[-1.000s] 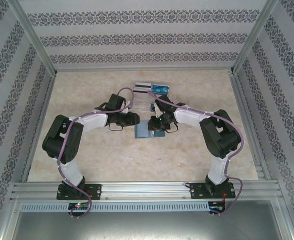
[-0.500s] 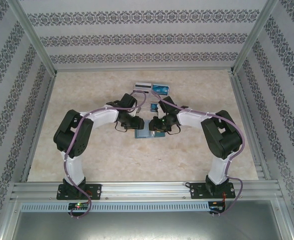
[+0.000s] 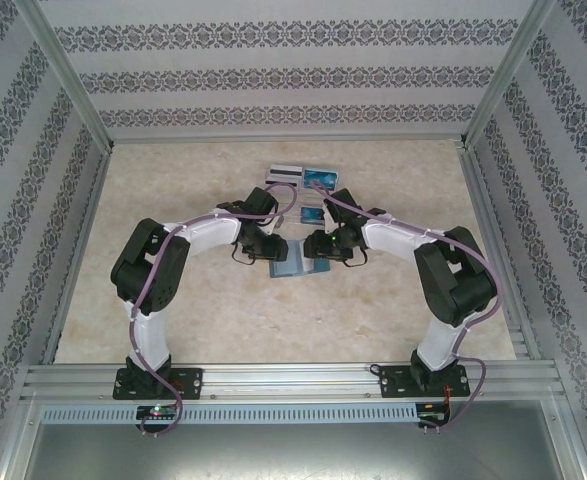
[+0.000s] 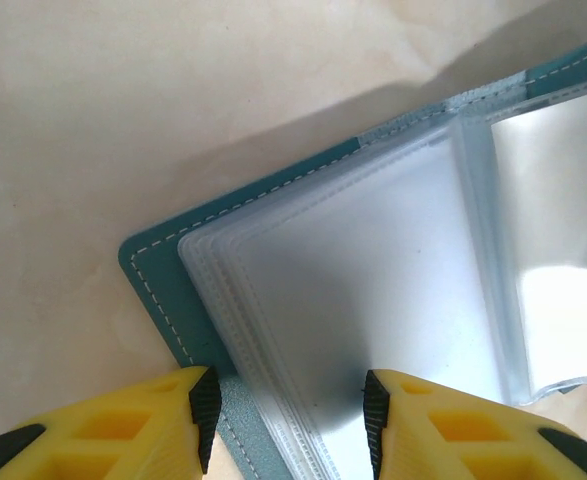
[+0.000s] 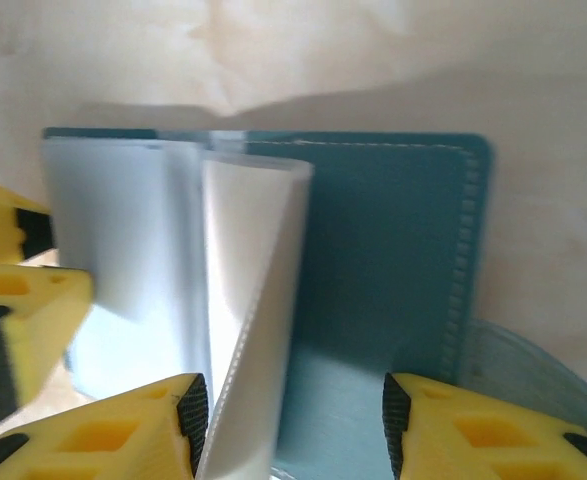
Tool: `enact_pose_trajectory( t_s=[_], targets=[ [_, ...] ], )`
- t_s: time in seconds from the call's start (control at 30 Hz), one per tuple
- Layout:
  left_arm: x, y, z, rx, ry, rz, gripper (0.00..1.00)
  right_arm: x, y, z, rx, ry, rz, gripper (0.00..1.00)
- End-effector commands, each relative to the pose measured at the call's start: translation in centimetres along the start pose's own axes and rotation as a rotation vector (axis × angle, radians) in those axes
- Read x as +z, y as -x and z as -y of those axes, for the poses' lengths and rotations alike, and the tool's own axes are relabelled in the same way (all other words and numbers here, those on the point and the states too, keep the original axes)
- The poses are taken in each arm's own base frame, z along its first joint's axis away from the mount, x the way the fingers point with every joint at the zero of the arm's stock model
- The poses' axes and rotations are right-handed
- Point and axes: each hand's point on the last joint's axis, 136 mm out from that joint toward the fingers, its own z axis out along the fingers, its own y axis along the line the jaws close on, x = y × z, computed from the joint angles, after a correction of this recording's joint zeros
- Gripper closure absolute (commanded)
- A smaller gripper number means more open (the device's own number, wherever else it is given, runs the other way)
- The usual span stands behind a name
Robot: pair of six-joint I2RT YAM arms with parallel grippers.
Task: Put the credit cards into the card holder
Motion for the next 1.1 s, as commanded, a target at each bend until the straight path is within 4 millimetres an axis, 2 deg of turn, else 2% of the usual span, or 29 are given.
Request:
enact_pose_trajectory(
  t_s=[0.0,0.43,0.8,1.07],
  targets=[
    [0.8,-2.4,-1.5,-0.008,0.070,-0.084,0.54,-0.8,-0.6,2.7,-0.010,-0.101,-0.008,0.48],
    [-1.6,0.1,0.9,0.019,-0.010,0.016,0.54,0.4,-1.3,4.6,-0.013,-0.165,-0.047,0.49],
    [-5.7,3.2,3.3,0.053,-0.064,0.154,0.53,-1.7,0.9,0.8,-0.030,-0.018,0.012,0.48],
    [-6.8,4.3,3.7,0.068,-0.056,0.193,0.52,-3.1,2.2,0.0,-0.022,0.042,0.051,0.47]
  ],
)
